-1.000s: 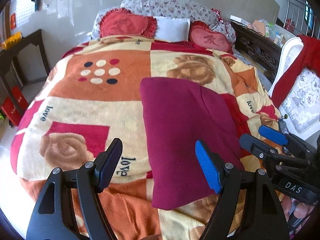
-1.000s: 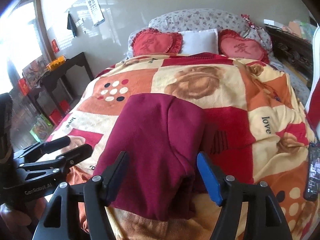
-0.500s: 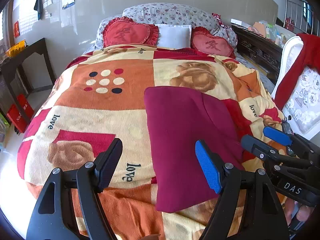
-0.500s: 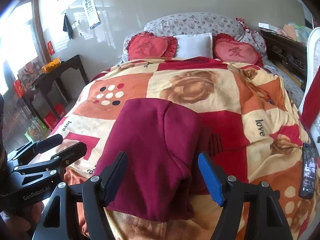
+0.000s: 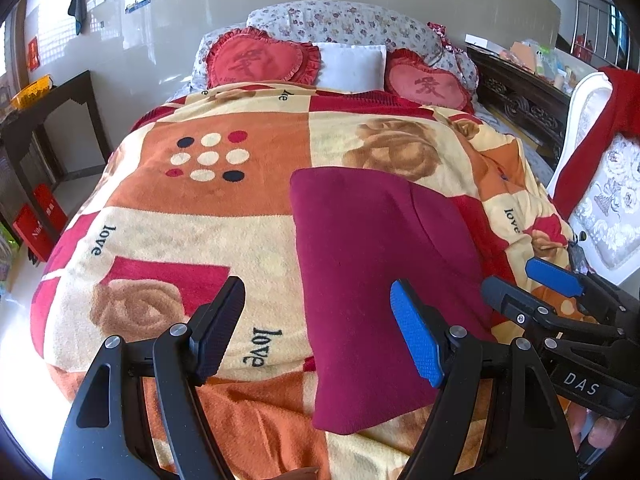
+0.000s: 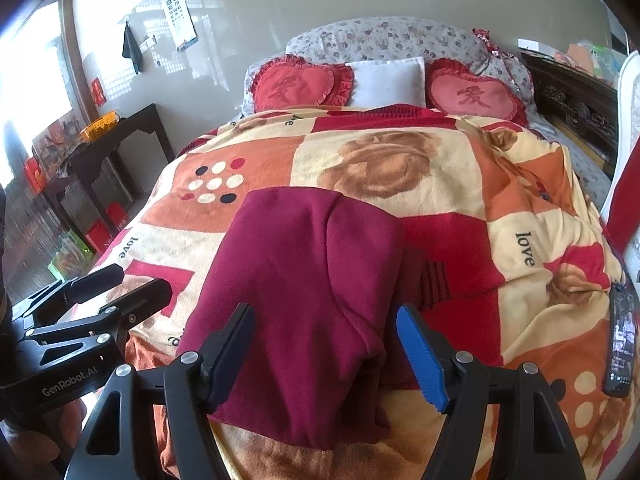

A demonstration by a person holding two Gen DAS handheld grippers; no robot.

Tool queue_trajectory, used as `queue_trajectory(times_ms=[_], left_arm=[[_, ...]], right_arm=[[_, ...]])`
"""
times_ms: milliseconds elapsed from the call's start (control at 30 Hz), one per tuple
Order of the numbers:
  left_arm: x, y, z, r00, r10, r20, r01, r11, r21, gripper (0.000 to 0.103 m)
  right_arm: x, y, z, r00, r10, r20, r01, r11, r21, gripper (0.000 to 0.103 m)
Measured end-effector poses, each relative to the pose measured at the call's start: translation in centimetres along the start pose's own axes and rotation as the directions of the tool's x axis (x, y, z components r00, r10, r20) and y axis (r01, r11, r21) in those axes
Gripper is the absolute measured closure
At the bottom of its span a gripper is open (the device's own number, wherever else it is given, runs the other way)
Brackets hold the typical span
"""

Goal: Fold small clothes

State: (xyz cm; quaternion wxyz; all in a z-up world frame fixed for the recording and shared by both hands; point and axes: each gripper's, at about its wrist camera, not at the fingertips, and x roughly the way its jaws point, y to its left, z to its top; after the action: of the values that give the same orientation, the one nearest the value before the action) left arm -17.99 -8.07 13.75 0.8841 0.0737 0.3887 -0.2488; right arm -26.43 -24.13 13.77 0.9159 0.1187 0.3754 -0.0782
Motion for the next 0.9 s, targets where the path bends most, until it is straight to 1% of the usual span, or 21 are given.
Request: queue_trajectory(times_ms=[367, 900], left_arm=[[0.8, -0.2, -0.1, 1.000, 0.006, -0.012, -0.006, 1.000, 0.008, 0.027], [1.7, -0.2, -0.1, 1.000, 0.013, -0.027, -0.013, 1.000, 0.002, 0.027]], right_arm=[[1.3, -0.3, -0.2, 0.999, -0.005, -0.033, 0.006, 1.000, 0.008, 0.032], [2.4, -0.7, -0.3, 0.998, -0.005, -0.056, 0.006, 1.000, 0.016, 0.032]])
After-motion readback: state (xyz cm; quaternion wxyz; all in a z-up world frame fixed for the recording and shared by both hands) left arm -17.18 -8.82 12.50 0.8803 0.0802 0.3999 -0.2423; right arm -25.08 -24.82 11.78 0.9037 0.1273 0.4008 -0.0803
